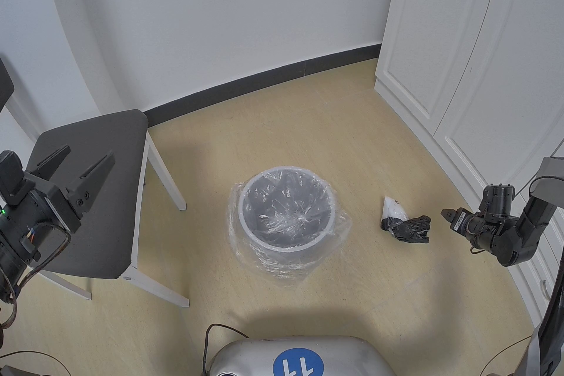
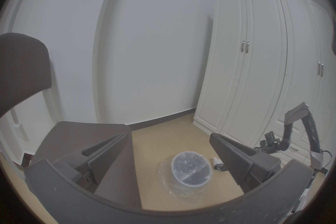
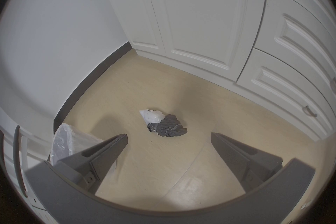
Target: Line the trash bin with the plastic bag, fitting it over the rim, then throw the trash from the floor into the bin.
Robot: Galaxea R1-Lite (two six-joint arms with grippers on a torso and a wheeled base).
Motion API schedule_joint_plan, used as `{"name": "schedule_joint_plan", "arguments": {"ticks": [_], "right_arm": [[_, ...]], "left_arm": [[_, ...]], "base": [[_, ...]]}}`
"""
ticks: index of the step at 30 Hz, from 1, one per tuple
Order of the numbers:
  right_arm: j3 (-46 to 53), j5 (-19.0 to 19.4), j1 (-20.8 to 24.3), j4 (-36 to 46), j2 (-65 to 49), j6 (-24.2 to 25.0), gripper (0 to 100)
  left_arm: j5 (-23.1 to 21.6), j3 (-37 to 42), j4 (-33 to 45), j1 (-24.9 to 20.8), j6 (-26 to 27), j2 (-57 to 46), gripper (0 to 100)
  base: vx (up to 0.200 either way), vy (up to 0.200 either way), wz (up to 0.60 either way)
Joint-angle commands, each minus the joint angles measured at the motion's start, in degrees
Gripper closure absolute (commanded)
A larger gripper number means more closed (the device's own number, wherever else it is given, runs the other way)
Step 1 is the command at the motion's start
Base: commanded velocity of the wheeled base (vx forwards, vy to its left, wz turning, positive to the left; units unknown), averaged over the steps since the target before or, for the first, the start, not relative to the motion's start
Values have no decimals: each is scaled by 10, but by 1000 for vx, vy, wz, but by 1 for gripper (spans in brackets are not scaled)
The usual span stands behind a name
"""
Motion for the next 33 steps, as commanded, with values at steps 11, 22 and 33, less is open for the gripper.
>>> {"name": "schedule_joint_plan", "arguments": {"ticks": [11,22,33], "right_arm": [[-19,11,10,-54,86,24,0],[-15,30,9,-70,96,33,0],[-28,40,1,-67,107,33,0]], "left_arm": [[-1,22,-78,53,42,-3,0],[0,43,-78,54,73,-2,0],[-1,52,-78,54,74,4,0]], "base": [[0,0,0],[0,-109,0],[0,0,0]]}}
